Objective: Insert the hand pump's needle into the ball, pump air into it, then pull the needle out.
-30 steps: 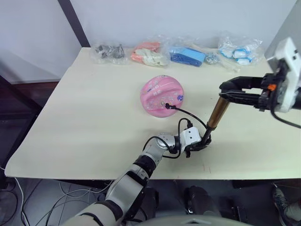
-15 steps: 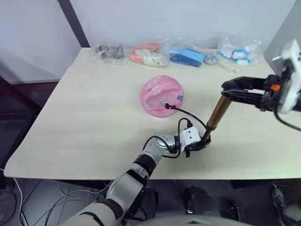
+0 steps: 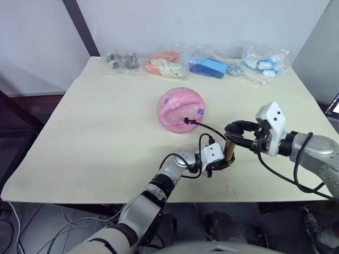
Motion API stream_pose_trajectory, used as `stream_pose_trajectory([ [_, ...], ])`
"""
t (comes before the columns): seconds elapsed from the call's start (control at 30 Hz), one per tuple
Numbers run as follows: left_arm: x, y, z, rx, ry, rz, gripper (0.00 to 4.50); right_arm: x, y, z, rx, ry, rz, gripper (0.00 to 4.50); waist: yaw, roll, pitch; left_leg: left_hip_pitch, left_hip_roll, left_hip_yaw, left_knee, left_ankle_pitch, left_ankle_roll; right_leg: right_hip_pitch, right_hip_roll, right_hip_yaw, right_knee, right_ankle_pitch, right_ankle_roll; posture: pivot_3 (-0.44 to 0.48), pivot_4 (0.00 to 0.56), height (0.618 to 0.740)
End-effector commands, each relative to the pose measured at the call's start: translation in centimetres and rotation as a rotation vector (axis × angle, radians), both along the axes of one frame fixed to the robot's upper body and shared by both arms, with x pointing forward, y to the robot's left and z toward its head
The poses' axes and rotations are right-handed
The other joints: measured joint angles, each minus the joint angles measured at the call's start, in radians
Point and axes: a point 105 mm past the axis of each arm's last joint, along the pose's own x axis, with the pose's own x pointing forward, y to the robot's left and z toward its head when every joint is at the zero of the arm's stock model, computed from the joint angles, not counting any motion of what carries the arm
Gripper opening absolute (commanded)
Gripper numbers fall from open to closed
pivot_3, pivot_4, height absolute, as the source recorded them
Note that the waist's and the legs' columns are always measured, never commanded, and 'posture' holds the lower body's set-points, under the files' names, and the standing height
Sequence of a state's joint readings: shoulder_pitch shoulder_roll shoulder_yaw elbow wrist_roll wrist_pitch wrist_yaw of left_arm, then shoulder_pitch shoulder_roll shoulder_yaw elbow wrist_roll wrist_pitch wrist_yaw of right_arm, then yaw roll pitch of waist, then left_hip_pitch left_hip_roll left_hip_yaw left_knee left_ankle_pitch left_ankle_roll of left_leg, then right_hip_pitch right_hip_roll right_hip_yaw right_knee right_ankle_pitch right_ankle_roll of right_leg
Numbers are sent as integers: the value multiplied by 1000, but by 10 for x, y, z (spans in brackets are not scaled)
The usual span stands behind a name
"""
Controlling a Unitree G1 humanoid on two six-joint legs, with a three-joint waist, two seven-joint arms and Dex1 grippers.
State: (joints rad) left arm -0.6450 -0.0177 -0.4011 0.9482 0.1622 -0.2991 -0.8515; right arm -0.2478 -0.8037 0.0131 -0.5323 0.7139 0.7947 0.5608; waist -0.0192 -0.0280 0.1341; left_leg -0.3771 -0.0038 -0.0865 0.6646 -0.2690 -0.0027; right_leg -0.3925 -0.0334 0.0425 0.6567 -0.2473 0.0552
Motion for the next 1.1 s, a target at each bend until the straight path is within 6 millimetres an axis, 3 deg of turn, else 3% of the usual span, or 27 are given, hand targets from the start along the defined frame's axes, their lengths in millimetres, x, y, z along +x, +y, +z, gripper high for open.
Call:
stream_pose_trajectory([
  [0.03, -9, 2, -15, 71, 22, -30, 1082, -6, -6, -24, -38, 140, -9, 1939, 0, 0, -1, 0, 0, 0, 0, 0, 0, 0, 0, 0, 0, 0, 0, 0, 150, 740],
  [0.13, -9, 3, -17, 74, 25, -28, 1082, -2, -14, 36, 5, -3, -5, 1939, 1, 1, 1, -1, 0, 0, 0, 0, 0, 0, 0, 0, 0, 0, 0, 0, 150, 740],
  [0.33, -11, 4, -20, 78, 31, -25, 1082, -11, -22, 113, 27, -139, 25, 1939, 8, 15, 16, -6, -2, 0, 0, 0, 0, -4, -2, -1, -1, 2, -3, 0, 150, 740],
  [0.63, -11, 5, -21, 81, 28, -28, 1082, -17, -35, 172, 34, -222, -3, 1939, 8, 16, 18, -6, -2, 0, 0, 0, 0, -5, -3, 0, -1, 2, -2, 0, 150, 740],
  [0.8, -12, 6, -21, 83, 27, -29, 1082, -17, -34, 178, 38, -231, -7, 1939, 8, 15, 19, -8, -2, 0, 0, 0, 0, -7, -3, 0, -1, 2, -2, 0, 150, 740],
  [1.1, -12, 7, -21, 81, 28, -30, 1082, -9, -29, 105, 64, -95, -26, 1939, 5, 13, 18, -7, -2, 0, 0, 0, 0, -6, -2, 0, 0, 2, -2, 0, 150, 740],
])
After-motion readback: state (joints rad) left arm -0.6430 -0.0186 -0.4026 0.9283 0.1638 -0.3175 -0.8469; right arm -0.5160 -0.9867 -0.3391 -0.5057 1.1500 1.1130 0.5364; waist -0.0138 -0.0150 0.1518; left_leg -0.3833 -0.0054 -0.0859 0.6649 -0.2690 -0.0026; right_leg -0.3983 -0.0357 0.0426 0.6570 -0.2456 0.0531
